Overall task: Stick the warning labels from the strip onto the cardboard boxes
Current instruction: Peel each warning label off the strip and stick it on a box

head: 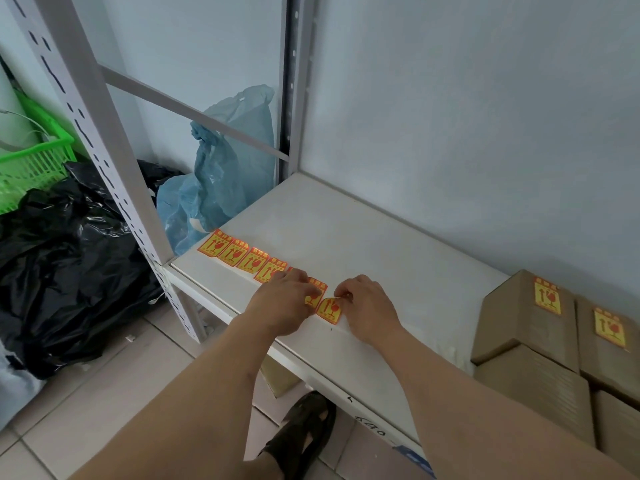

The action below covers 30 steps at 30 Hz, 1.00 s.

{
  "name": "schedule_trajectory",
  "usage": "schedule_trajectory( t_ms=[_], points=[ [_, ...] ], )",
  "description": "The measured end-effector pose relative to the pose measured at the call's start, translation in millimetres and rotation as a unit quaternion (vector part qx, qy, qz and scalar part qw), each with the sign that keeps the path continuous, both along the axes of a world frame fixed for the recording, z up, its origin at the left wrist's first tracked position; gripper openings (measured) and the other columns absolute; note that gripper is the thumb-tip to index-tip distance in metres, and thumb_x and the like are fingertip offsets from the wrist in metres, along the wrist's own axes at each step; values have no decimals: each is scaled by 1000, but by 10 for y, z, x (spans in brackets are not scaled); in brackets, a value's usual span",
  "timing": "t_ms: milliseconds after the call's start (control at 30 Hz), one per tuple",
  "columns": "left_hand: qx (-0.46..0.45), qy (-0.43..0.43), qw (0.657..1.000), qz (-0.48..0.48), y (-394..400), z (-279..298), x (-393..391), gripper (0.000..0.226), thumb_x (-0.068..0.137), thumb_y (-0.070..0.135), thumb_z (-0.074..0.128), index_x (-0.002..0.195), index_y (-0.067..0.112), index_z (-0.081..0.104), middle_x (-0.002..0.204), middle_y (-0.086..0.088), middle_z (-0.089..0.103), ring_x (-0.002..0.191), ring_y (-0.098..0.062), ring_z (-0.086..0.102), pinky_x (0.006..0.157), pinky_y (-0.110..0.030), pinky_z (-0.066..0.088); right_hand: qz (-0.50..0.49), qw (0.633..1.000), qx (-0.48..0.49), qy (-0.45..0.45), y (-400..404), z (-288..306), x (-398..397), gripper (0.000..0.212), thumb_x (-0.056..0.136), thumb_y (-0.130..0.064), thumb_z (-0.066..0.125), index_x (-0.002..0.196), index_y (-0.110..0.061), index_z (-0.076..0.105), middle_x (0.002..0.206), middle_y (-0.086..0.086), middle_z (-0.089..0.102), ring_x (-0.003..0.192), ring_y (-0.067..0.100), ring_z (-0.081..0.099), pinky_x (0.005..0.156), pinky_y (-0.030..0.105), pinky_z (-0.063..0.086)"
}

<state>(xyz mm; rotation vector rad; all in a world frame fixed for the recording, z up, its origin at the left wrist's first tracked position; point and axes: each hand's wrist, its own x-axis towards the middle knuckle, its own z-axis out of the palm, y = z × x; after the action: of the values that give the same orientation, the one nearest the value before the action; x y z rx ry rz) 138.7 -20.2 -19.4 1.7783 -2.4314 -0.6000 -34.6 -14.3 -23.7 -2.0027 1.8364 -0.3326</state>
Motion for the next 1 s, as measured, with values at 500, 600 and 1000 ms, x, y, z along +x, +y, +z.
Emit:
schedule_trajectory(
  t_ms=[500, 600, 1000],
  points=[
    [16, 15, 1000, 3, -8, 5, -1, 44, 92, 37, 61, 135, 37, 51, 141, 6, 41, 131, -20, 34, 111, -47, 26, 8, 999, -4, -52, 129, 180, -237, 13, 97, -16, 47, 99, -17, 59, 96, 2, 65, 86, 20, 55, 77, 32, 44],
    [19, 3, 1000, 2, -4, 34, -25, 44, 93, 36, 60, 136, 35, 51, 142, 5, 41, 132, -21, 35, 111, -48, 27, 3, 998, 6, -64, 175, 221, -273, 13, 98, -18, 49, 101, -18, 61, 93, 2, 61, 80, 17, 51, 71, 26, 37],
    [-174, -40, 975, -135, 509, 924, -1089, 40, 96, 49, 45, 129, 29, 55, 129, 7, 56, 113, -17, 53, 86, -31, 43, -48, 998, -13, 25, 721, 1069, -1131, 18, 101, -26, 42, 112, -19, 54, 103, -2, 61, 86, 15, 55, 68, 27, 41]
  ],
)
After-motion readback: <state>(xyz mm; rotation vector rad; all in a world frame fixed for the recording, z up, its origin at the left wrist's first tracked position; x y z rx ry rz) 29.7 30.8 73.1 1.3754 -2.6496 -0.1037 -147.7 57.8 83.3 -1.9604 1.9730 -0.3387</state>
